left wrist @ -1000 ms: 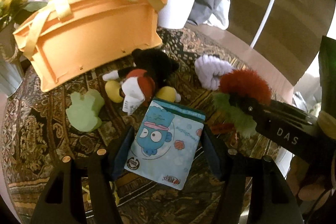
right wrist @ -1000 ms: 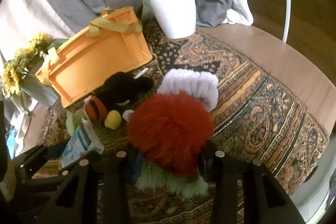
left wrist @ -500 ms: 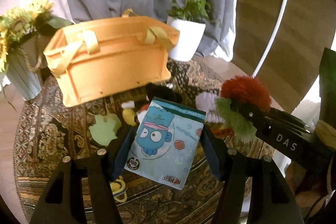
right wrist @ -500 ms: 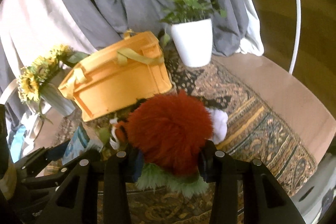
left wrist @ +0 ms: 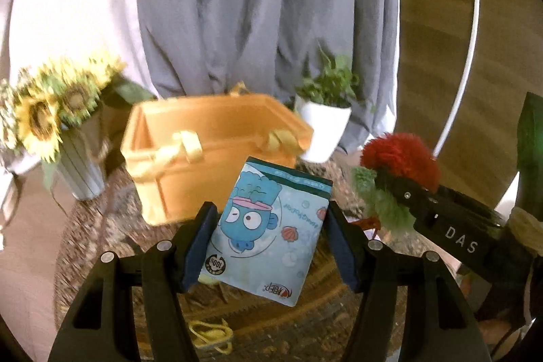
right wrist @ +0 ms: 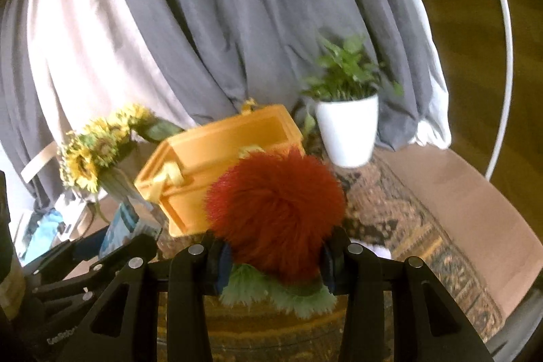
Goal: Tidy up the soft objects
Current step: 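Carry the card pack and red fluffy toy over the orange crate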
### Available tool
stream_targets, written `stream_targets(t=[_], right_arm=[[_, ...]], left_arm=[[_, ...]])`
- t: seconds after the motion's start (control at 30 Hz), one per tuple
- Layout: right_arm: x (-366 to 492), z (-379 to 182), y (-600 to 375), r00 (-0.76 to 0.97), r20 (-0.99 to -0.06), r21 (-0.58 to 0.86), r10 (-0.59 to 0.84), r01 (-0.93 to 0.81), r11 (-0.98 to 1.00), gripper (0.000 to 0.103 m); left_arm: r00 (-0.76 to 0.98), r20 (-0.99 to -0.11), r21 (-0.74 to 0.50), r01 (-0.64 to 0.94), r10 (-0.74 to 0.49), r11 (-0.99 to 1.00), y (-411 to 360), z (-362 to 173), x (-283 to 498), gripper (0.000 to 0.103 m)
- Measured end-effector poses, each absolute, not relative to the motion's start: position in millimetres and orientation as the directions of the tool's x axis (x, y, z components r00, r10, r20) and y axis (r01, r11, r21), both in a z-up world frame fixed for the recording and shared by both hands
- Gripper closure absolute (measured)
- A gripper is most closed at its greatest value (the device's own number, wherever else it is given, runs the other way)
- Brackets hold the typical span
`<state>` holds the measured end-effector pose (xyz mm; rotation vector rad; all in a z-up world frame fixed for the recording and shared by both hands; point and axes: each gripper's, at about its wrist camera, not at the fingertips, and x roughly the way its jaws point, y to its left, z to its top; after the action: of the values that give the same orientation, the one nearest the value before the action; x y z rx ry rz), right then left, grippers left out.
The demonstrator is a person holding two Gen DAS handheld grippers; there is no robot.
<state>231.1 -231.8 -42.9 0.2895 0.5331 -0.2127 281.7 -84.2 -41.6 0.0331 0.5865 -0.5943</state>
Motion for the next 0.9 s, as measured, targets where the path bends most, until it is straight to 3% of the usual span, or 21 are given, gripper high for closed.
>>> stream_targets(t=[0.57,0.9], right_arm=[[281.3,6.8,-226.5,0.924,-0.379,0.203,-0.058,0.144,0.969,0.061],[316.4,26.9,-231.1,0.946,-0.322,0.19,-0.043,0.109,0.976,0.061]], left_arm=[[0.813,-0.365,-0.086,0.455,-0.453,0.886,-72.8,12.8,315.1,0.04],[0.85,-0.311,-0.06,0.429,-0.426,0.901,-75.6,30.7,344.0,0.04]])
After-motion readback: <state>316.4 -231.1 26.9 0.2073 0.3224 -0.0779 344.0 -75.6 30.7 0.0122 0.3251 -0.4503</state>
